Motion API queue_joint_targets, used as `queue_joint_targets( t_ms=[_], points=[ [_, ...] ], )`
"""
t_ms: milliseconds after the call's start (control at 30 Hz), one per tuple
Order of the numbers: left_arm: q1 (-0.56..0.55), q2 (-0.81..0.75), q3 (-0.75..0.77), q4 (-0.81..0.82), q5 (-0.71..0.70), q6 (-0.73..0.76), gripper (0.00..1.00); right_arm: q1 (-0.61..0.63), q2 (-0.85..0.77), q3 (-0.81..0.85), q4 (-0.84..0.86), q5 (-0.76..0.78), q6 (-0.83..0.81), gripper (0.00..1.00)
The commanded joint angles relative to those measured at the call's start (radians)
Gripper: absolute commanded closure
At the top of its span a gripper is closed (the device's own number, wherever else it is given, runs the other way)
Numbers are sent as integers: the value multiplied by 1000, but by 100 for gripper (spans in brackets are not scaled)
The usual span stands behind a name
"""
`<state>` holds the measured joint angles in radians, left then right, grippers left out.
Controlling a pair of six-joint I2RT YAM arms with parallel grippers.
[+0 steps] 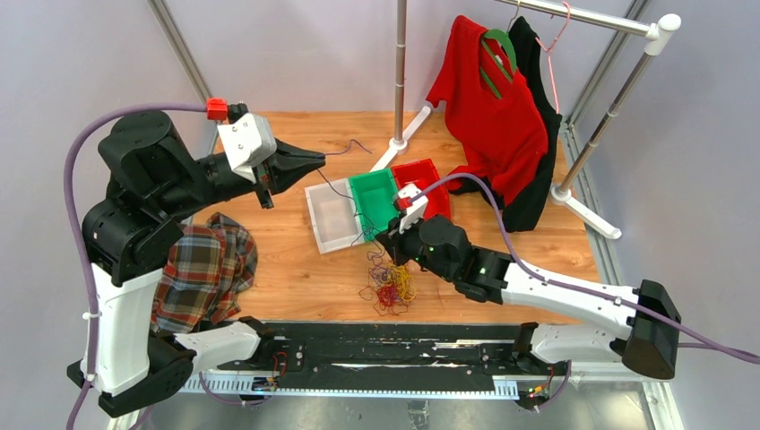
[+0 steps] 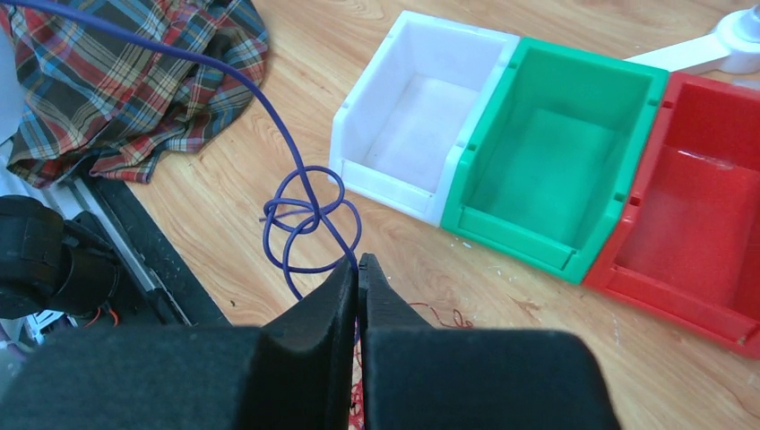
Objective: Untangle the cables
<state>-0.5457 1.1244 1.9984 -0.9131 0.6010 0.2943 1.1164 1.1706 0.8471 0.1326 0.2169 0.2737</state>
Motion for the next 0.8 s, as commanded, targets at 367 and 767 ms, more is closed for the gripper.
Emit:
queue_joint_targets(
  t_ms=[367, 767],
  points=[
    [-3, -89, 104, -110, -477, 382, 100, -83, -304, -176, -155, 222, 26, 100],
    [-3, -82, 162, 75, -745, 475, 100, -104, -396, -209, -284, 257, 65, 100]
  ],
)
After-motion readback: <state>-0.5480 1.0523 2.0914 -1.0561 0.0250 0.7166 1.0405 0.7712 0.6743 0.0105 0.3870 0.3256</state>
